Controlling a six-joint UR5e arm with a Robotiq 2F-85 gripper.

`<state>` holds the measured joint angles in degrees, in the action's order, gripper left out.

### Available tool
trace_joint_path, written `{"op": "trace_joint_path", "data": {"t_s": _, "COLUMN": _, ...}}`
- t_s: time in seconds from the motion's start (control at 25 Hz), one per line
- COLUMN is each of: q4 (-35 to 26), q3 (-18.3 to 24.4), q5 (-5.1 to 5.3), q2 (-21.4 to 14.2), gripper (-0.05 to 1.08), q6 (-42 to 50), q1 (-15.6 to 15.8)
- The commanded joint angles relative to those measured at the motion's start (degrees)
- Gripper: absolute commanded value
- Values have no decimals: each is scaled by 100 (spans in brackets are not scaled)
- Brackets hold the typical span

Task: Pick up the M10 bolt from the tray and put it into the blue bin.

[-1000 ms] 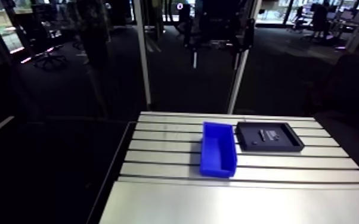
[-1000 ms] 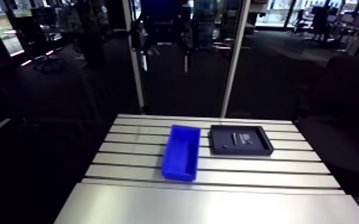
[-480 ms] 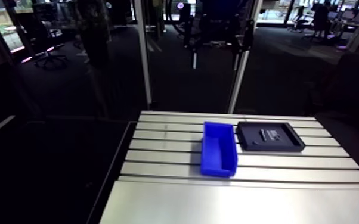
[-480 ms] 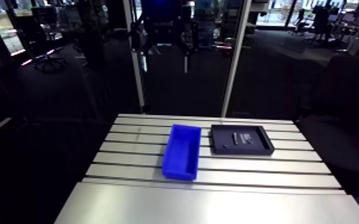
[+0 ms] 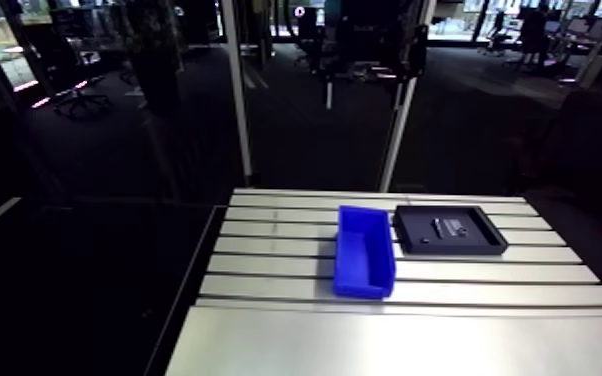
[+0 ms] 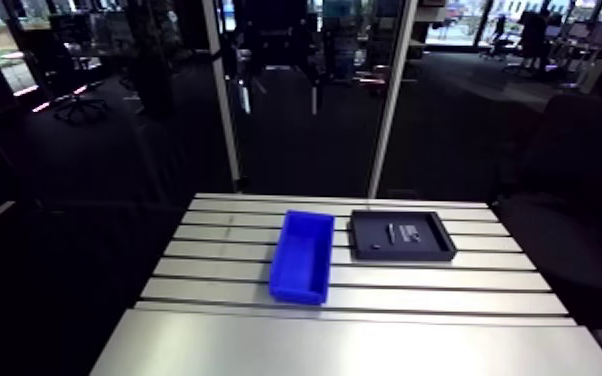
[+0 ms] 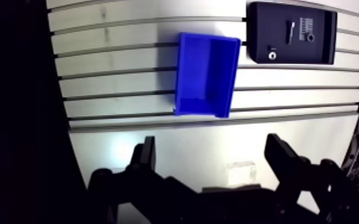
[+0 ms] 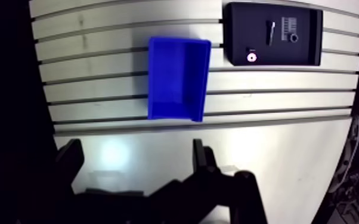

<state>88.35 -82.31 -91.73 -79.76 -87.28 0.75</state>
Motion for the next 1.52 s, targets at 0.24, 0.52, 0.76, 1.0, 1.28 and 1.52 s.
{"op": "trace_joint_path", "data": {"t_s": 0.24, "q4": -24, "q3": 185, "q5": -16, "q2": -87, "gripper": 1, "q6": -30, "q1": -75}}
{"op": "trace_joint_path", "data": {"t_s": 0.52, "q4": -77, "q3": 203, "q5": -34, "q2": -114, "gripper": 1, "q6": -127, "q1": -365}}
{"op": "trace_joint_path", "data": {"t_s": 0.76, "q4": -24, "q3": 176, "q5": -34, "q2": -114, "gripper": 1, "q6": -558, "q1": -708}}
{"op": "trace_joint_path", "data": {"t_s": 1.0, "q4": 64, "q3": 97, "q5": -25, "q2": -70, "gripper": 1, "q6": -1085, "q1": -1078}}
{"op": "trace_joint_path", "data": {"t_s": 1.28, "q4": 521, "q3": -88, "q5": -7, "q2": 124, "gripper": 1, "q6": -1586, "q1": -1579}}
{"op": "trace_joint_path", "data": {"t_s": 1.52, "q4": 1207, "q3": -457, "q5": 28, "q2": 282, "gripper": 1, "q6": -1727, "q1": -1825}}
